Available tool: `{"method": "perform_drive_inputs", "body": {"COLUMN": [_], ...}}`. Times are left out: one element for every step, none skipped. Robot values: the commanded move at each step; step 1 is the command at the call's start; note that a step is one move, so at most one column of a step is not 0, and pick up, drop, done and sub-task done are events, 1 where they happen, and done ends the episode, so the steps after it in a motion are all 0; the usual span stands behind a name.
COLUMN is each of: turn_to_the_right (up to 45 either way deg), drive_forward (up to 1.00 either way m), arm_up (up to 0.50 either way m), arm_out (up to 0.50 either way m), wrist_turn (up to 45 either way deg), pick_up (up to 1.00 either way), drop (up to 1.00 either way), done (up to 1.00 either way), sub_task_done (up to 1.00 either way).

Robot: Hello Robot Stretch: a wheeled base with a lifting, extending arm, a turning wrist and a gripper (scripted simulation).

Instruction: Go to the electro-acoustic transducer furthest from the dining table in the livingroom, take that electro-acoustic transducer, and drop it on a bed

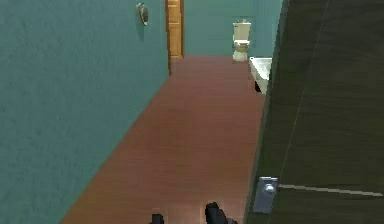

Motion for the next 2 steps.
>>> {"method": "perform_drive_inputs", "body": {"turn_to_the_right": [0.0,-9.0], "drive_forward": [0.05,0.0], "arm_up": [0.0,0.0], "arm_out": [0.0,0.0], "wrist_turn": [0.0,0.0], "pick_up": [0.0,0.0], "drop": [0.0,0.0], "done": [0.0,0.0], "sub_task_done": [0.0,0.0]}}
